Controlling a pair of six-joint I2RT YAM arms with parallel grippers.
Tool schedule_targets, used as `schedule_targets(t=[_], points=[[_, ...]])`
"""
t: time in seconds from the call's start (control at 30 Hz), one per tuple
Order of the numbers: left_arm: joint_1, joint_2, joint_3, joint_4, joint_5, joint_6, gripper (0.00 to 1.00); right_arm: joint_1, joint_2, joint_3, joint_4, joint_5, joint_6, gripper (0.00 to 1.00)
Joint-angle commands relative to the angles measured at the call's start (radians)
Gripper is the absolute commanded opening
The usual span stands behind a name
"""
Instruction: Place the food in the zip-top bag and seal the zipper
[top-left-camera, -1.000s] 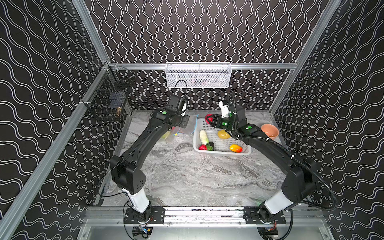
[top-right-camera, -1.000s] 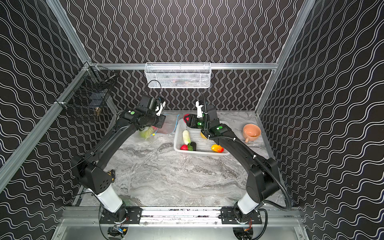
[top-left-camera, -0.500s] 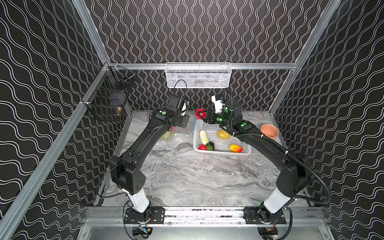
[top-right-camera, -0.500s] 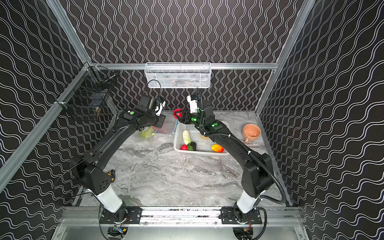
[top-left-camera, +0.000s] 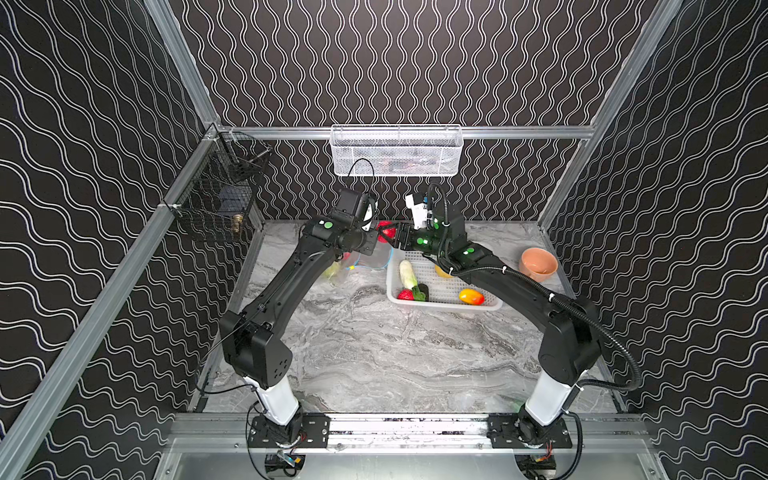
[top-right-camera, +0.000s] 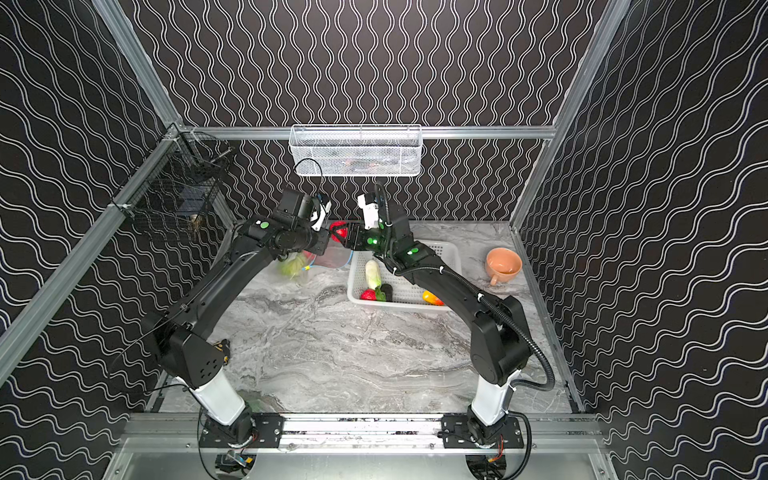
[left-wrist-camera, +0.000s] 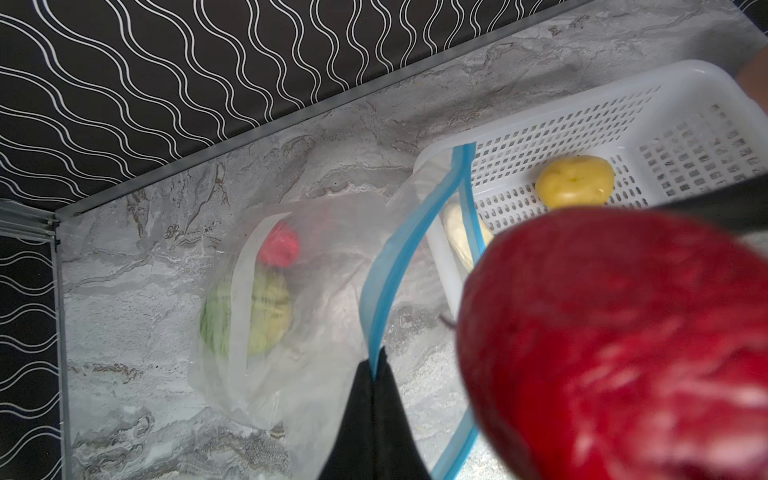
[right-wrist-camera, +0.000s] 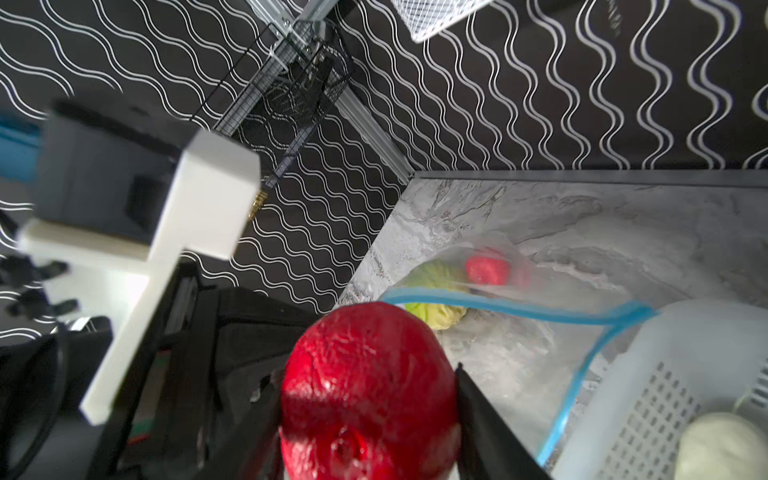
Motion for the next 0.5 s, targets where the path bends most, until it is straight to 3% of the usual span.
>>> schedule_targets(t=[0.0,0.37,0.47], points=[[0.001,-0.008,0.001,0.003,0.009,0.000,0.00,0.012,0.006,-0.012,0.062,0.003,0.026,0.34],[0.000,-0.015,0.005,0.001,-0.007,0.006,0.00,0.020,0.049,-0.025,0.032,0.059,0.058,0.34],[0.001,-0.011,0.007,0.000,-0.007,0.005,0.00,0.022,0.076,-0.008,0.024,0.062,0.067,0.39]])
